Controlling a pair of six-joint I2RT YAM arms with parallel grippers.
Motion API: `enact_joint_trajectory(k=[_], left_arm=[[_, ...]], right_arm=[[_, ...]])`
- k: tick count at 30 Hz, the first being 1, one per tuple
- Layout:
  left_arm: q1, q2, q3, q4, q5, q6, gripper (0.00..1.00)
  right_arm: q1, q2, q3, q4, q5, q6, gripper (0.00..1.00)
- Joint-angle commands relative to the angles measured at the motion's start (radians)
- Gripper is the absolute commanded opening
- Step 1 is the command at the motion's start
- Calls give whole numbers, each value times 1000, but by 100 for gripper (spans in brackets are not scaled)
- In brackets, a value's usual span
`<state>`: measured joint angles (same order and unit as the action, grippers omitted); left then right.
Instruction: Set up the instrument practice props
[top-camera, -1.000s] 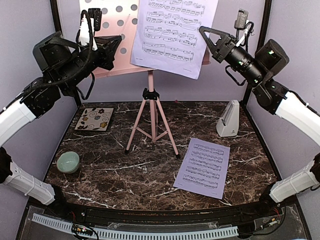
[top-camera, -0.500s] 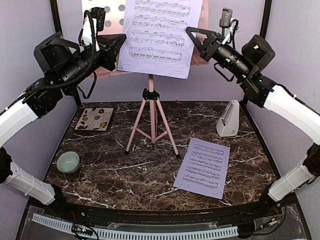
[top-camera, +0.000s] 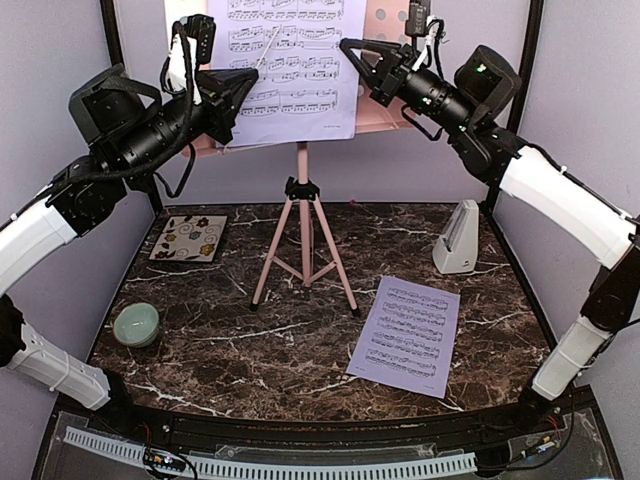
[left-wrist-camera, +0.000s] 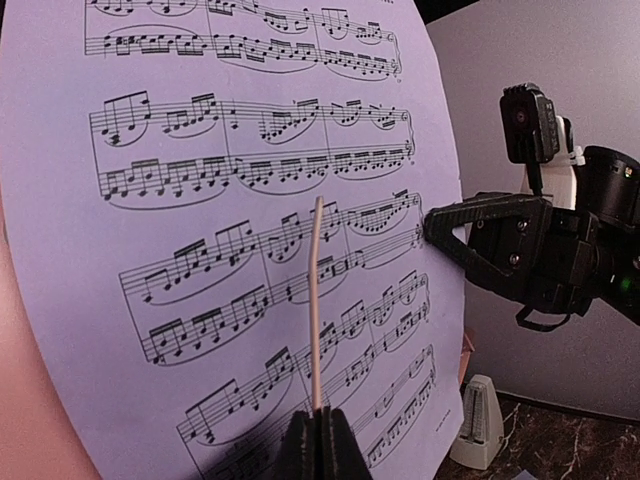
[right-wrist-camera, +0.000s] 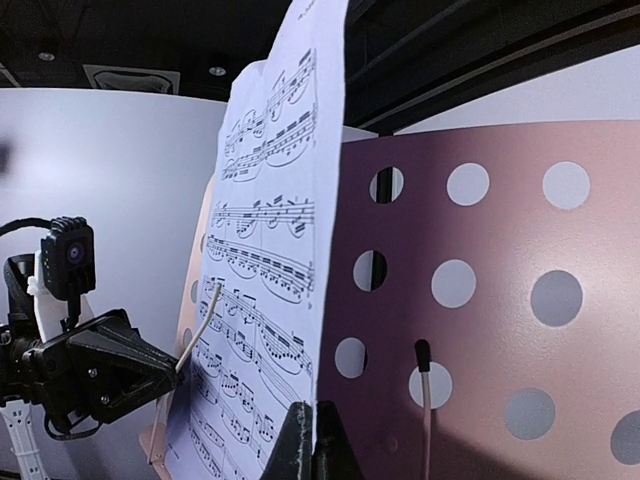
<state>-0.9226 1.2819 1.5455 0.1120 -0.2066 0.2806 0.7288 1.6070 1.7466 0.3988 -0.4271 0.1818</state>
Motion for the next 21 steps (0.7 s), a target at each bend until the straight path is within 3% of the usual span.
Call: enact_joint_trajectory(k=[1, 21], left_arm=[[-2, -7, 23, 55, 52, 11, 0], [-2, 5, 36, 56, 68, 11, 0]], right_arm=[[13, 58, 93, -5, -55, -34, 0], [46, 110, 101, 110, 4, -3, 0]])
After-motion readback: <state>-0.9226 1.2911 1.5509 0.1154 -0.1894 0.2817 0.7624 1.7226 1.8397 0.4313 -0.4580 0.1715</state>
